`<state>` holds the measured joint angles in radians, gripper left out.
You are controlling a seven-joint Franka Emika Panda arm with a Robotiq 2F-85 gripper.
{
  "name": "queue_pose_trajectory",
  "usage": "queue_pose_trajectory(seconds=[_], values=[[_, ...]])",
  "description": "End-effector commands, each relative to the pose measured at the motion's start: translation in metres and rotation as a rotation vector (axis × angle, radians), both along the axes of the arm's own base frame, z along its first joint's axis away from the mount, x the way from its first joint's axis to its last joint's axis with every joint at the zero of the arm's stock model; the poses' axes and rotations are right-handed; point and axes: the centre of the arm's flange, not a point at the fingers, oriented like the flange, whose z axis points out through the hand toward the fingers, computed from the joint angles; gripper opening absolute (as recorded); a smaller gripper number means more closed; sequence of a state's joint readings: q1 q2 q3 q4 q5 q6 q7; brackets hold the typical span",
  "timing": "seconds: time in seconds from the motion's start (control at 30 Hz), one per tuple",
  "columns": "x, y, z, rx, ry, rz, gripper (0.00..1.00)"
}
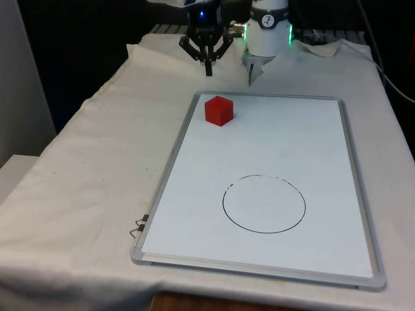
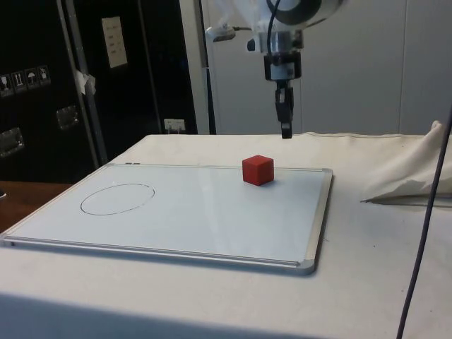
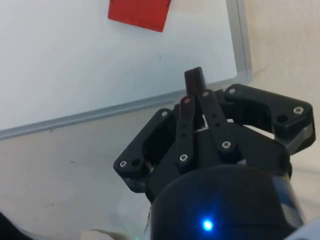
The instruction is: Push the cube into the marked area.
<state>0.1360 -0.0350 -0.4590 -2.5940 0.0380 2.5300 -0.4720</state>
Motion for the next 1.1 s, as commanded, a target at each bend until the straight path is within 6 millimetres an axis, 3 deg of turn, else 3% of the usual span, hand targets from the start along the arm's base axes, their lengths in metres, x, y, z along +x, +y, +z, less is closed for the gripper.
queue_pose_trajectory(seconds=[0.0, 0.53, 1.07], values=[[-0.001, 0.000, -0.003, -0.003, -0.003, 0.000, 0.00], [-0.004, 0.011, -0.043, -0.044, -0.052, -0.025, 0.00], [0.008, 0.032, -0.051, -0.055, -0.056, -0.011, 0.00]])
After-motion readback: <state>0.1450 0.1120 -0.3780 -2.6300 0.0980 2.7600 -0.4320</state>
